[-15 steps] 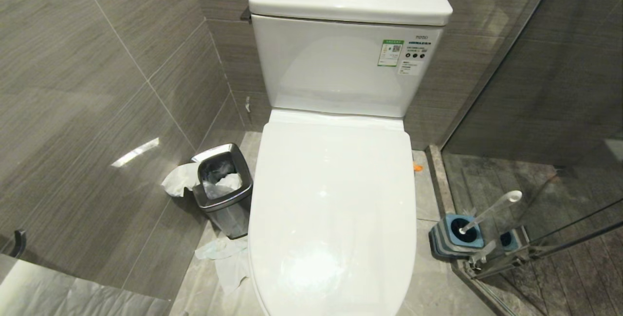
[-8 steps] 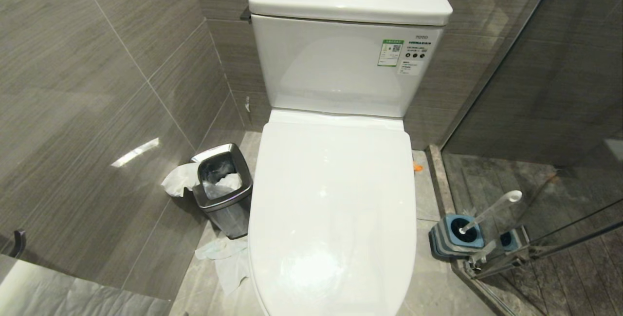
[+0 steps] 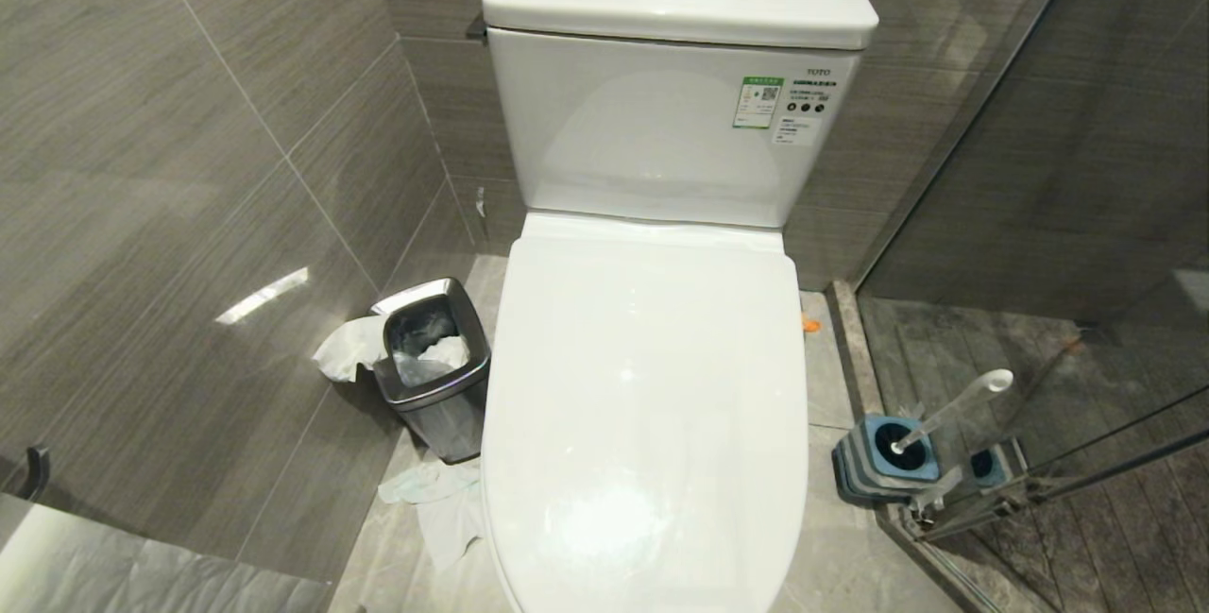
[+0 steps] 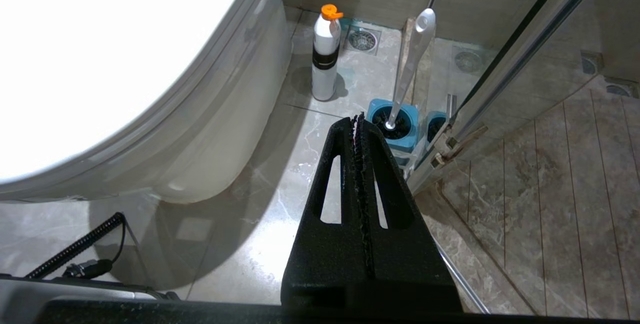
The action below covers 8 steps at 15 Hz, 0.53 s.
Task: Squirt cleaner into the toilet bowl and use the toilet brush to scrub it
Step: Use the left hand to lift the toilet lid slightly
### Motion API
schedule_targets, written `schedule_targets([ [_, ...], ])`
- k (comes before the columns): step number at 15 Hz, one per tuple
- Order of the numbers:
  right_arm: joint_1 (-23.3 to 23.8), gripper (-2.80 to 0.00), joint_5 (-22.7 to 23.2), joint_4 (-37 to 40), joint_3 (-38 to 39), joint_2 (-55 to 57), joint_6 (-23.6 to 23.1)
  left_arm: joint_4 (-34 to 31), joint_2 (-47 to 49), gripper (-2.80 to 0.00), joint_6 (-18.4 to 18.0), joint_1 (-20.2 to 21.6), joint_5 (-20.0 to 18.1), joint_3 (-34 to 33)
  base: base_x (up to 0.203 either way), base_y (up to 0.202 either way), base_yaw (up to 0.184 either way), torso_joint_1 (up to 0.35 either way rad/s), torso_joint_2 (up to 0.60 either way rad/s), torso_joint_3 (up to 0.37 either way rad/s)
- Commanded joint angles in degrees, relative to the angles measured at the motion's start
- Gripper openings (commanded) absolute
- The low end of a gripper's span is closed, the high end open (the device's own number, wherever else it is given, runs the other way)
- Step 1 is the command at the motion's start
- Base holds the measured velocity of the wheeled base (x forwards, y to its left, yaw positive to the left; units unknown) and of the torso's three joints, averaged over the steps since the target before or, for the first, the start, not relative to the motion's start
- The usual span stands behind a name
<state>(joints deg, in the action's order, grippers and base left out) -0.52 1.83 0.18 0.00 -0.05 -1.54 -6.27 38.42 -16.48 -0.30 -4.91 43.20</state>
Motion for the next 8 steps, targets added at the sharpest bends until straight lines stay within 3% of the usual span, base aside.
schedule_targets([
  [1, 0.0, -2.8, 0.02, -0.01, 0.0, 0.05, -0.05, 0.03, 10.46, -2.8, 0.07, -0.14, -0.2, 4.48, 0.0, 0.0, 0.0, 0.0, 0.0, 0.0],
  [8, -0.01, -2.8, 0.02, -0.01, 0.0, 0.05, -0.05, 12.44, 31.13, -2.8, -0.09, -4.86, 0.34, 10.18, 0.0, 0.0, 0.0, 0.0, 0.0, 0.0],
])
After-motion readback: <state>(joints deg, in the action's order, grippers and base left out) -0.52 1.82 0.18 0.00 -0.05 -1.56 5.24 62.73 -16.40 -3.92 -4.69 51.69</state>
